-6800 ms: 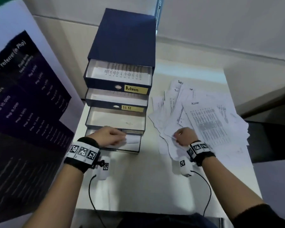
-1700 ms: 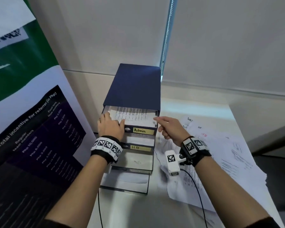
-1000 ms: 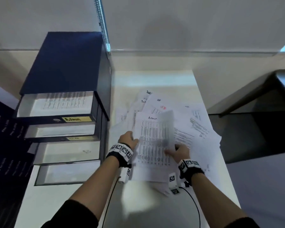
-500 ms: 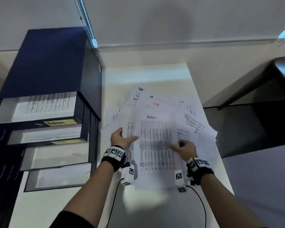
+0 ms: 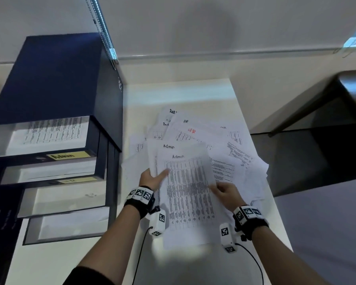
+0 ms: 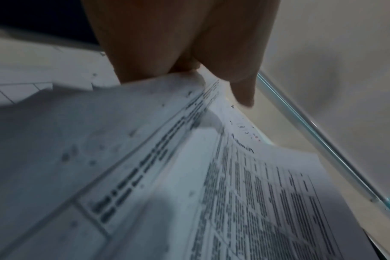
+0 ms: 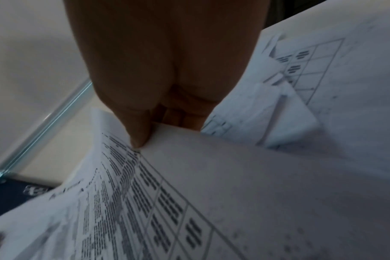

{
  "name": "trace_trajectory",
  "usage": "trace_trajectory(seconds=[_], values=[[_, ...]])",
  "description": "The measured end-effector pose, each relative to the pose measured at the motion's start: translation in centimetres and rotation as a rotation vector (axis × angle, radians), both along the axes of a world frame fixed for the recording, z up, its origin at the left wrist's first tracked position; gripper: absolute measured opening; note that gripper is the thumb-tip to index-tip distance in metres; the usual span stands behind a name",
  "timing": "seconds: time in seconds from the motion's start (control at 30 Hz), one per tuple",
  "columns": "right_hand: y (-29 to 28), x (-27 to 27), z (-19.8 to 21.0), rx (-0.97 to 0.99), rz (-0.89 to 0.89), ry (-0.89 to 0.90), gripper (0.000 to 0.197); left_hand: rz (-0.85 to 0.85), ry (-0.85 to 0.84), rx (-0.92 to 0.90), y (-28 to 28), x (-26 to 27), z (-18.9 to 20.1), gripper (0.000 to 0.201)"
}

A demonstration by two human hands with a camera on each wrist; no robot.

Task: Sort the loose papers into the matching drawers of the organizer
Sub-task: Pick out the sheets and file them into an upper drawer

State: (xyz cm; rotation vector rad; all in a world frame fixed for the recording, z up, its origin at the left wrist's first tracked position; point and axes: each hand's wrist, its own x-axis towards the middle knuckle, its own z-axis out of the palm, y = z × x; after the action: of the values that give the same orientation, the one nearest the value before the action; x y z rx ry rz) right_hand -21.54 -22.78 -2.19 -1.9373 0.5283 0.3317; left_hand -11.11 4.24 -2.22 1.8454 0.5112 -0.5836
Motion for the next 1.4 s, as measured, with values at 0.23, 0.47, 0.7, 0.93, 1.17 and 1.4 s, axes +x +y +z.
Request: trace_trajectory(seconds=[0.23,0.47,0.7,0.93,1.17,1.4], values=[[2.0,2.3,1.0,0.005,-0.149,-0.123,0.022,-0.086,-0.148,-0.088,-0.5,0.0,4.2,0.044],[2.2,7.2,9.8,0.346,-0.205,-0.324,0.037,-0.213,-0.418,-0.271,0.6,3.6,14.9,0.036],[5.2,6.9,12.2,0.149,-0.158,-0.408,0.006,-0.318,-0.51,-0.187,2.1,4.2,15.1,0.038],[6.3,7.7,11.7,-0.006,-0.155,-0.302,0.035,-0.208,-0.482,-0.12,3.1,1.8,14.9,0.031],[12.7,8.5,20.1,0.058,0.125,-0.566,0.04,-0.031,-0.556,-0.095,10.3,1.5,22.4,0.055],[23.0,8.4,22.7,0.191,0.157,-0.682,0.073,-0.038,-0.527,0.02,21.1,-0.5,25.5,0.054]])
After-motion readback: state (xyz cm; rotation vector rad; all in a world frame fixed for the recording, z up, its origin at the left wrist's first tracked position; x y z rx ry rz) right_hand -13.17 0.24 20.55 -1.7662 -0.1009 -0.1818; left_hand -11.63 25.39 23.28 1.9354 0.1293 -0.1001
